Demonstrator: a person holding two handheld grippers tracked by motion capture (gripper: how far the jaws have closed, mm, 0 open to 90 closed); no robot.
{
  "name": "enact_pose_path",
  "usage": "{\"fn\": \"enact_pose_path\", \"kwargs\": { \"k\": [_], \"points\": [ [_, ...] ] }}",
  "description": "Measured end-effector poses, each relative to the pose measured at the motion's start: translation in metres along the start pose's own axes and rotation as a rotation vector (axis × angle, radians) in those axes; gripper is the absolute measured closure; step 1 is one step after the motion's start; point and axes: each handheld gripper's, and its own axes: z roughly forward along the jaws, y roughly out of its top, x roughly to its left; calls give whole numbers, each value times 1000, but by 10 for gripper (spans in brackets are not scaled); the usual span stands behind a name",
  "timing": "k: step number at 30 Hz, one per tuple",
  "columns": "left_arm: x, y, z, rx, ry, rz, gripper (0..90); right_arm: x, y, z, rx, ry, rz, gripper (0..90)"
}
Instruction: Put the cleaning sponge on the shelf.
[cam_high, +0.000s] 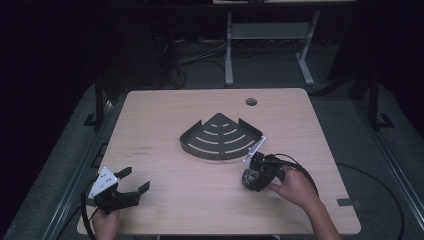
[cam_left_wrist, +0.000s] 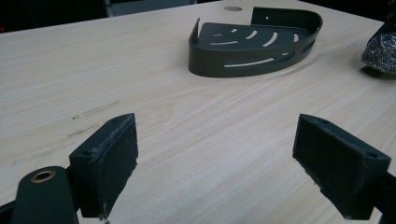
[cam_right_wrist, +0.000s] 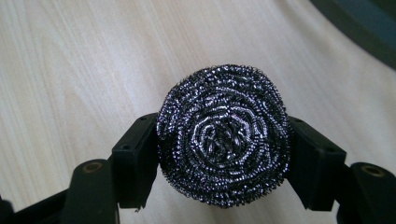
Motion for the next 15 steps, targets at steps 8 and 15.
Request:
{"fn": "enact_pose_path", "kwargs": {
  "k": [8, 15],
  "points": [
    [1, 0, -1, -8, 1, -7, 135, -7, 17, -8, 1, 15, -9, 323],
    [2, 0, -1, -7, 0, -9, 135, -11, 31, -14, 10, 27, -24, 323]
  ]
}}
